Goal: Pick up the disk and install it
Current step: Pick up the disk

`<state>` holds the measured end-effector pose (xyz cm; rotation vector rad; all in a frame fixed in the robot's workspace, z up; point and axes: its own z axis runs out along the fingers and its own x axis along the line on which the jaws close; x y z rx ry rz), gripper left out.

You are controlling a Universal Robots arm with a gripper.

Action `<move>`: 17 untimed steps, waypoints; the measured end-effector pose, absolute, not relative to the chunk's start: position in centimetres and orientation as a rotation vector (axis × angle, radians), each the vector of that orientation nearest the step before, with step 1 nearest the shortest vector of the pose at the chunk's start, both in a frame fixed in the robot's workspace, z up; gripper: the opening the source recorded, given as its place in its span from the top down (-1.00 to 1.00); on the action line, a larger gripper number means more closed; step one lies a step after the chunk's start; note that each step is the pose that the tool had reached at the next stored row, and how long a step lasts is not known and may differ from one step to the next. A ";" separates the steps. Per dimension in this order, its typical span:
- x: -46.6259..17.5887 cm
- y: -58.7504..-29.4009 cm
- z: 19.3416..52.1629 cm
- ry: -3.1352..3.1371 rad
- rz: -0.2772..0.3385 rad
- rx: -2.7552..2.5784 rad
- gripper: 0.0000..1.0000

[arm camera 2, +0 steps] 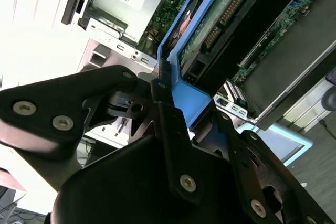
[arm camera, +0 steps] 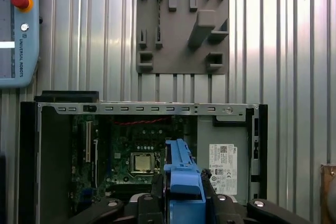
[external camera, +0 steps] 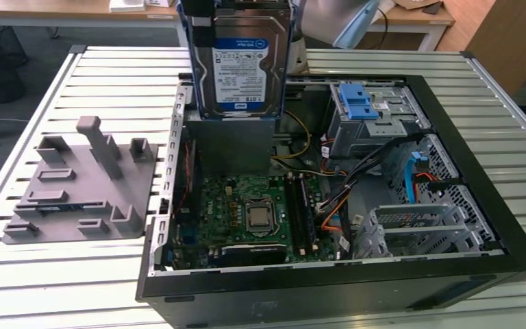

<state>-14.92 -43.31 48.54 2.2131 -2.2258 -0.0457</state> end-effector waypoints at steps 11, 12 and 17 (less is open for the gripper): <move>-11.9 -44.4 48.4 -2.226 -0.046 2.213 0.27; -11.6 -44.4 48.4 -2.226 -0.046 2.213 0.27; -10.5 -44.4 48.4 -2.226 -0.046 2.213 0.27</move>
